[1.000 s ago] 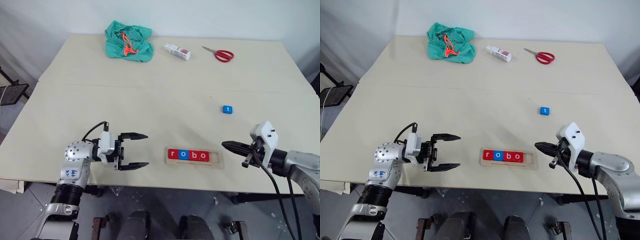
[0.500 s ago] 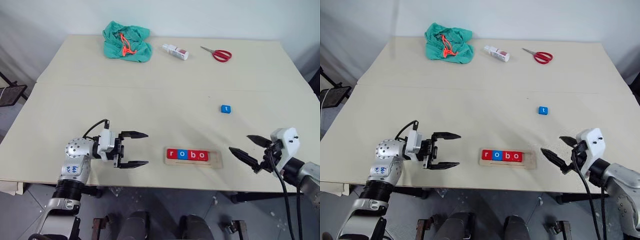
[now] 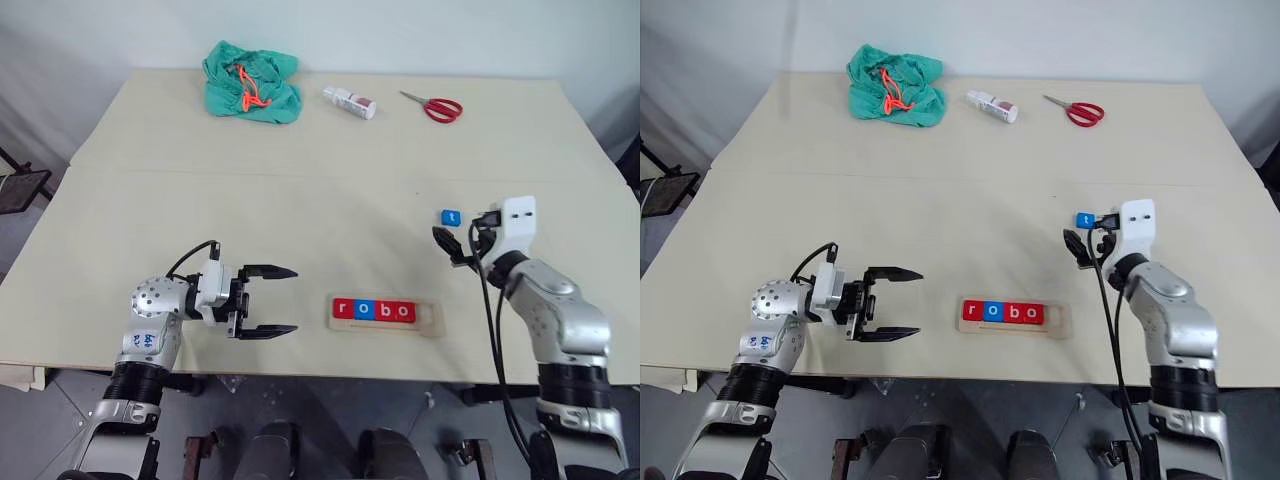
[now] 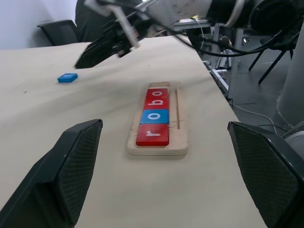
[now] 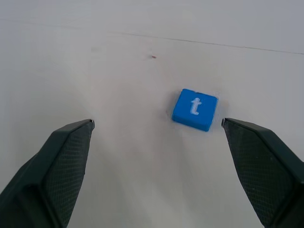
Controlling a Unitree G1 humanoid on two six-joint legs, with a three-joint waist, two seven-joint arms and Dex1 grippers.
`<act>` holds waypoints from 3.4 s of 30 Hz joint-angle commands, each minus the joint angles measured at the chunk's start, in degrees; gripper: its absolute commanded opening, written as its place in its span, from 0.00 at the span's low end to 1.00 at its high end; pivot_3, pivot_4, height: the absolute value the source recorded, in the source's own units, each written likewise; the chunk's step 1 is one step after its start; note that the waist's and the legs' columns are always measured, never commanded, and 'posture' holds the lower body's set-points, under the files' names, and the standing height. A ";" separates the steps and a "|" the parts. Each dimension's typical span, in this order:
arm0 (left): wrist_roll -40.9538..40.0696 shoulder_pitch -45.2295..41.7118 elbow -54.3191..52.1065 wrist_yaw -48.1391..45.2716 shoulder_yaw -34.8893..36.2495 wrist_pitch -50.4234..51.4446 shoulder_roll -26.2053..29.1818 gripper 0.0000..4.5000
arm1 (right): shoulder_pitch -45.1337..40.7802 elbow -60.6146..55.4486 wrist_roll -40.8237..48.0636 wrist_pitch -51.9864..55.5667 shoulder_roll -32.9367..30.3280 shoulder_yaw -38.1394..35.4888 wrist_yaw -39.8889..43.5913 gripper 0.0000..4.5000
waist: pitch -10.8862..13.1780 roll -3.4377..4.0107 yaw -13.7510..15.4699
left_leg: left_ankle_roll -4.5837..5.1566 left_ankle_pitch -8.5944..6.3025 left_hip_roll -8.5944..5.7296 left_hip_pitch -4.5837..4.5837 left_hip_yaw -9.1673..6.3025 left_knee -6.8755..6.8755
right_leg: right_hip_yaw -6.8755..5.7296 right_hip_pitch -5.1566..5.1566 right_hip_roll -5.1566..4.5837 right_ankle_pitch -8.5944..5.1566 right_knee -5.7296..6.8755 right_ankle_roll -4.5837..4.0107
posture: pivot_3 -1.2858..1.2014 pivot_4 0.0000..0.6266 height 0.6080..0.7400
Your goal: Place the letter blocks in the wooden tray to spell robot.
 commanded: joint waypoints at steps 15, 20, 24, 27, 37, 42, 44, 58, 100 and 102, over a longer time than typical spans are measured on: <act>-1.20 5.63 -8.79 3.86 1.11 1.95 0.99 1.00 | -12.23 25.76 -5.76 -16.48 4.13 0.63 -0.95 1.00 | 0.00 0.00 -1.66 | -0.04 0.02 0.02 0.04 0.01 -0.17 | 0.00 -0.05 0.00 0.00 0.01 0.00 | 0.52 0.24 1.00; -0.99 5.65 -8.80 4.36 0.81 1.76 0.60 1.00 | -13.55 29.27 -6.33 -17.76 5.50 0.72 -2.80 1.00 | 0.00 0.00 -1.73 | -0.05 0.03 0.03 0.06 0.02 -0.17 | 0.02 -0.04 0.01 0.00 0.01 0.00 | 0.52 0.24 1.00; -0.90 5.50 -8.75 4.54 0.71 1.67 0.49 1.00 | -14.47 31.44 -6.30 -18.13 6.10 0.23 -4.35 0.94 | 0.00 0.00 -1.75 | -0.06 0.04 0.03 0.08 0.02 -0.17 | 0.04 -0.04 0.01 0.00 0.02 0.00 | 0.52 0.24 1.00; -0.81 5.33 -8.56 4.69 0.76 1.48 0.43 1.00 | -14.57 31.72 -6.27 -17.96 6.81 0.40 -5.20 0.80 | 0.00 0.00 -1.75 | -0.06 0.04 0.03 0.08 0.02 -0.17 | 0.04 -0.04 0.01 0.00 0.03 0.00 | 0.52 0.24 1.00; -0.80 5.11 -7.67 4.62 0.78 1.05 0.41 1.00 | -3.32 5.71 -3.14 -7.54 6.26 2.06 -1.48 0.33 | 0.00 0.01 -1.57 | -0.06 0.04 0.01 0.08 -0.03 -0.21 | 0.06 -0.05 0.00 0.00 0.06 0.00 | 0.52 0.24 1.00; -1.19 4.83 -6.84 3.17 0.43 1.03 0.50 1.00 | 5.45 -12.61 1.06 1.66 4.27 -0.73 -0.26 0.33 | 0.00 0.01 -1.39 | -0.06 0.04 0.02 0.07 0.00 -0.22 | 0.09 -0.07 0.01 0.00 0.06 0.00 | 0.52 0.24 1.00; -1.32 4.56 -6.25 2.33 0.29 1.07 0.45 1.00 | 10.20 -20.47 3.50 5.71 3.07 -2.08 0.40 0.33 | 0.00 0.01 -1.05 | -0.06 0.04 0.01 0.07 -0.04 -0.26 | 0.08 -0.07 0.01 0.00 0.04 0.00 | 0.52 0.24 1.00; -0.70 -0.54 1.34 -2.00 -0.47 -1.08 -1.55 1.00 | 37.05 -50.47 10.31 18.41 4.70 -10.42 -4.90 0.33 | -0.01 0.00 0.25 | -0.05 0.05 -0.02 0.09 0.04 -0.25 | 0.12 -0.03 0.00 0.00 -0.01 0.00 | 0.52 0.24 1.00; -0.55 -0.27 0.30 -2.03 -0.06 -1.05 -1.23 1.00 | 22.69 -7.46 -0.10 -21.04 -34.33 3.31 53.43 0.99 | -0.02 -0.03 0.04 | -0.02 0.11 -0.01 0.14 0.07 -0.12 | -0.01 0.16 -0.01 0.00 -0.12 0.00 | 0.52 0.24 1.00; -0.58 0.41 -0.54 -1.63 0.17 -0.90 -0.93 1.00 | 19.00 -3.40 -1.19 -23.22 -34.44 6.09 56.80 0.99 | -0.02 -0.03 0.12 | -0.02 0.11 -0.02 0.08 0.07 -0.08 | 0.00 0.15 -0.03 0.00 -0.14 0.00 | 0.52 0.24 1.00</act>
